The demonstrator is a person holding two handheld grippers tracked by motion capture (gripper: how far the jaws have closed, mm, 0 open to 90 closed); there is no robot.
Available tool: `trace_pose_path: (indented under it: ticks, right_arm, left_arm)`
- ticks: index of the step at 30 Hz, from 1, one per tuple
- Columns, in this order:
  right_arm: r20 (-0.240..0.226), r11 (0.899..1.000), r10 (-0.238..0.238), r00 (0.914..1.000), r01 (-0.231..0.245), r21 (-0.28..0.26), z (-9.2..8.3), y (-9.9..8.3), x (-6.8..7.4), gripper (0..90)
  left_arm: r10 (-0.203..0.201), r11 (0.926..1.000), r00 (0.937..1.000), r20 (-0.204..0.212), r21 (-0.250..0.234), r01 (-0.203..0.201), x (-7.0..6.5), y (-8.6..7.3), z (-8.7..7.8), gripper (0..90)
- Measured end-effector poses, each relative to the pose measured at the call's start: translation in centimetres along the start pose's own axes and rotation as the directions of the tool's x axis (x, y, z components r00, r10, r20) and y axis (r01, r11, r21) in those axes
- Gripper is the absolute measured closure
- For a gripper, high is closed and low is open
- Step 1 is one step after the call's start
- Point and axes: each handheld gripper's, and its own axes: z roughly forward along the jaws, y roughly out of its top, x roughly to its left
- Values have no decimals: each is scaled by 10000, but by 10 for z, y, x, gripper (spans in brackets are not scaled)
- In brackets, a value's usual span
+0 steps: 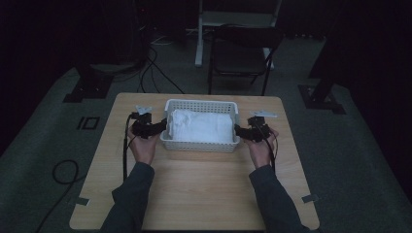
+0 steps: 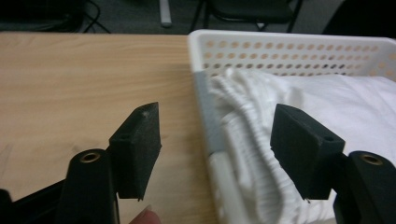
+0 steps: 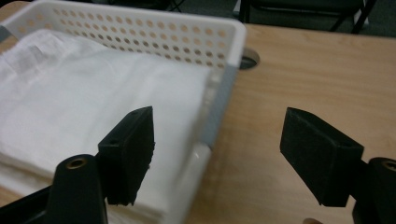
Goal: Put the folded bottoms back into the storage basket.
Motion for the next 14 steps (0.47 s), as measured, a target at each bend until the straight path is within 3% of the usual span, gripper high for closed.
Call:
trace_pose_path:
  ticks: [5, 9, 11, 14]
  right_arm:
    - [135, 9988, 411, 9991, -415, 268, 0, -27, -17, 266]
    - [245, 9968, 710, 9972, -719, 353, -1, -40, -29, 266]
    - [343, 9965, 725, 9968, -738, 400, -2, -44, -33, 266]
    - [519, 9964, 655, 9965, -681, 497, -1, -48, -37, 265]
  left_arm:
    - [-114, 9997, 9986, -517, 210, 125, 15, -17, 4, 319]
    - [-462, 9980, 9944, -955, 396, 502, 31, -26, 11, 313]
    - [-644, 9961, 9918, -1100, 538, 706, 37, -30, 15, 308]
    - [-528, 9951, 9872, -1502, 754, 647, 41, -34, 24, 305]
